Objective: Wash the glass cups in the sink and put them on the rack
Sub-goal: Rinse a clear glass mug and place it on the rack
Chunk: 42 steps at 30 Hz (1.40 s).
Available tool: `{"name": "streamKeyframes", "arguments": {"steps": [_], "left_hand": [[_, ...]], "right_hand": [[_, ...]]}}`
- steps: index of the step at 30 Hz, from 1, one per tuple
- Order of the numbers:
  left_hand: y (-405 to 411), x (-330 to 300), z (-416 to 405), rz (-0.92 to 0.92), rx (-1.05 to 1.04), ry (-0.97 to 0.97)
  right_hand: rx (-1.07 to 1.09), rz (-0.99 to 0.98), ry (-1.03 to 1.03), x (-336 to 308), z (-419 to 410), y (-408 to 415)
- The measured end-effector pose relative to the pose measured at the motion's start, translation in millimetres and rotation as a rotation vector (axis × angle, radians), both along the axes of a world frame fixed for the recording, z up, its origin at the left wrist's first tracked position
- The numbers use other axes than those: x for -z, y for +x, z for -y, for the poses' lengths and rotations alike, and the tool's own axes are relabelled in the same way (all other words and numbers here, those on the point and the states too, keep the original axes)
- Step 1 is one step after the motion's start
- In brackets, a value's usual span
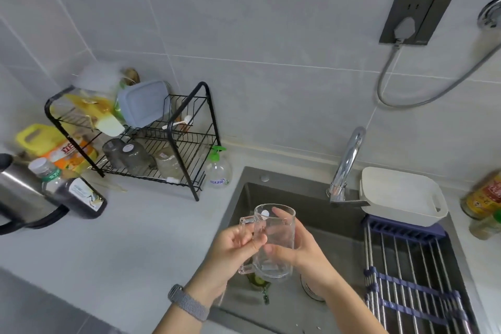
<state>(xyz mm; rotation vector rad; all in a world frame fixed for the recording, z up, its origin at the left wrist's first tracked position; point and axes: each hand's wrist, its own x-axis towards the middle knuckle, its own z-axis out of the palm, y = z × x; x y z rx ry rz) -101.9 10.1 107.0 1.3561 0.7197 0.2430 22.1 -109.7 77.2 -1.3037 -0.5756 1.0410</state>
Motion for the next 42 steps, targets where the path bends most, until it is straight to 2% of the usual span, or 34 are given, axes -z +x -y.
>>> {"name": "streamKeyframes", "arguments": {"steps": [3, 6, 9, 14, 19, 26, 29, 32, 40, 42], "left_hand": [[-15.4, -10.8, -11.1, 0.084, -0.163, -0.107], [-29.4, -15.4, -30.1, 0.168, -0.312, -0.215], [-42.6, -14.9, -52.9, 0.199, -0.400, -0.250], [-68.4, -11.1, -97.3, 0.192, -0.400, -0.266], [-98.9, -9.9, -162.4, 0.118, -0.361, -0.185], [-141.0, 5.5, -252.4, -0.075, -0.217, -0.116], [-149.1, 13.4, -288.0, -0.220, -0.125, -0.045], [-142.9, 24.5, -321.6, -0.309, -0.157, 0.003], [-129.9, 55.3, -354.1, -0.323, -0.147, 0.148], [-134.9, 65.4, -353.9, -0.329, -0.108, 0.167]], "right_hand": [[0.053, -0.030, 0.016, -7.7, -24.1, -17.0], [0.120, -0.240, 0.035, -8.8, -48.7, -31.8], [0.034, -0.371, 0.058, -9.7, -75.5, -49.6], [0.074, -0.425, 0.039, -9.4, -130.4, -85.3], [0.143, -0.442, -0.012, -11.4, -189.9, -111.9], [0.300, -0.287, -0.147, -14.8, -258.7, -136.6], [0.353, -0.077, -0.220, -13.2, -279.9, -136.8], [0.310, 0.315, -0.315, -19.9, -296.9, -137.5], [-0.041, 1.290, -0.566, -23.8, -350.9, -123.0], [-0.110, 1.433, -0.652, -22.8, -362.5, -122.8]]}}
